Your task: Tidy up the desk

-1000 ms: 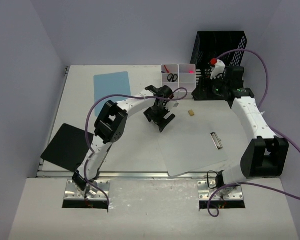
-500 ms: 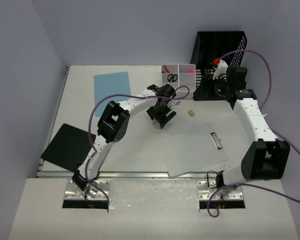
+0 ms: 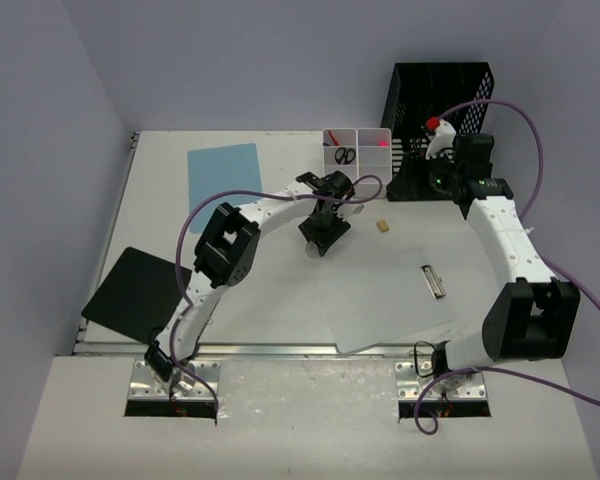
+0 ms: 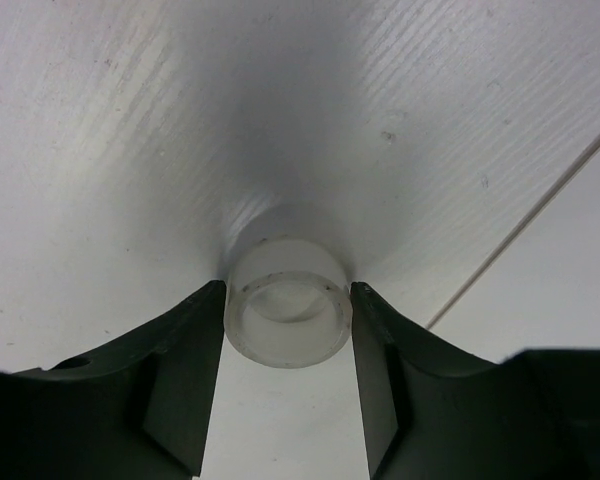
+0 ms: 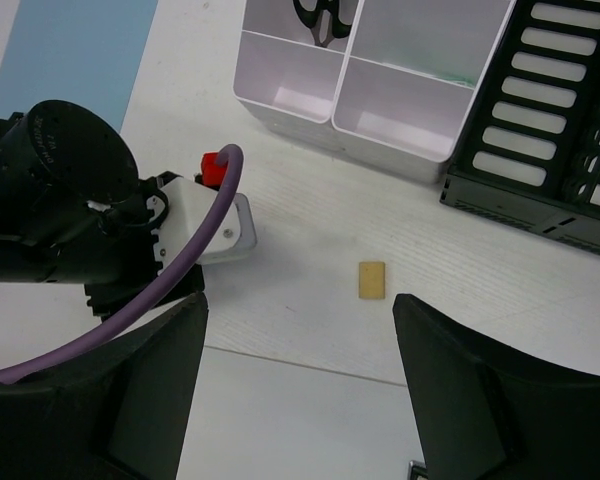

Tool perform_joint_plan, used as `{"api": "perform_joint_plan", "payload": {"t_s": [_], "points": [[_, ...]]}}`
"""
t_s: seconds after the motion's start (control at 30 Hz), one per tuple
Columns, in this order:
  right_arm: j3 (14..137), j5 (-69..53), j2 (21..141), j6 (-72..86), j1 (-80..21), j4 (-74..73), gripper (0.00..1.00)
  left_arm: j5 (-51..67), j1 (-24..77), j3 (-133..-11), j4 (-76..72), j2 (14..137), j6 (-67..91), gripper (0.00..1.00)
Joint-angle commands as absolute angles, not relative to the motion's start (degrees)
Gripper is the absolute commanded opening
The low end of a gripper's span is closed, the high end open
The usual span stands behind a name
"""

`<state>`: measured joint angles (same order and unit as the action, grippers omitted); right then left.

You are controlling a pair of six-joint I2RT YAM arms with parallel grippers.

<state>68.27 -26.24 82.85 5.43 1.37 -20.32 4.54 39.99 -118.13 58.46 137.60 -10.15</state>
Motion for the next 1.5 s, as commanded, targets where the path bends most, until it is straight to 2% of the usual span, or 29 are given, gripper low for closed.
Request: {"api": "perform_joint_plan", "payload": {"t_s": [0.0, 0.07, 0.1, 0.17, 0.2, 0.3, 0.33, 0.4, 0.6, 0.73, 1.1, 1.2, 1.47], "points": [[70.31, -27.51, 80.77, 6.42, 1.49, -20.13, 0.75, 3.87, 40.43, -114.62, 54.68, 130.97, -10.81, 0.36], [70.31, -27.51, 80.25, 6.59, 1.41, -20.04, 0.75, 3.95, 40.34, -109.88, 52.05, 126.05, -10.81, 0.28], [70.23, -27.42, 80.07, 6.77, 1.49, -20.04, 0.76, 3.69, 40.25, -107.6, 48.12, 123.86, -9.85, 0.14], [70.14, -27.25, 79.63, 7.03, 1.49, -19.95, 0.76, 2.38, 40.17, -100.33, 39.87, 116.68, -8.36, 0.02], [69.96, -27.16, 79.45, 7.29, 1.49, -19.78, 0.77, 1.5, 39.99, -97.33, 36.33, 113.76, -6.35, 0.0], [69.7, -26.9, 78.84, 7.91, 1.49, -19.42, 0.78, -0.08, 40.08, -85.55, 20.87, 102.25, -0.9, 0.0], [69.61, -26.98, 78.66, 8.17, 1.49, -19.25, 0.78, -3.83, 40.17, -80.91, 17.35, 97.34, 1.3, 0.0], [69.35, -26.37, 78.4, 8.52, 1.49, -19.07, 0.8, -6.75, 40.08, -77.27, 8.12, 92.58, 5.09, 0.0], [68.64, -23.82, 78.13, 9.58, 1.58, -17.58, 0.84, -8.25, 40.08, -72.78, -6.75, 91.49, 9.31, 0.0], [69.08, -19.96, 78.66, 11.25, 1.5, -16.87, 0.99, -11.24, 40.08, -68.55, -24.04, 94.21, 9.75, 0.0], [67.15, -15.21, 78.49, 12.04, 1.76, -16.96, 0.99, -23.98, 40.25, -87.86, -21.98, 114.25, 10.45, 0.0], [67.32, -15.12, 78.66, 11.95, 1.76, -16.79, 0.99, -27.77, 40.25, -89.99, -24.07, 117.76, 10.81, 0.0], [67.5, -15.56, 79.01, 11.69, 1.84, -17.14, 0.99, -28.39, 40.25, -92.37, -28.3, 123.74, 13.71, 0.0]]}}
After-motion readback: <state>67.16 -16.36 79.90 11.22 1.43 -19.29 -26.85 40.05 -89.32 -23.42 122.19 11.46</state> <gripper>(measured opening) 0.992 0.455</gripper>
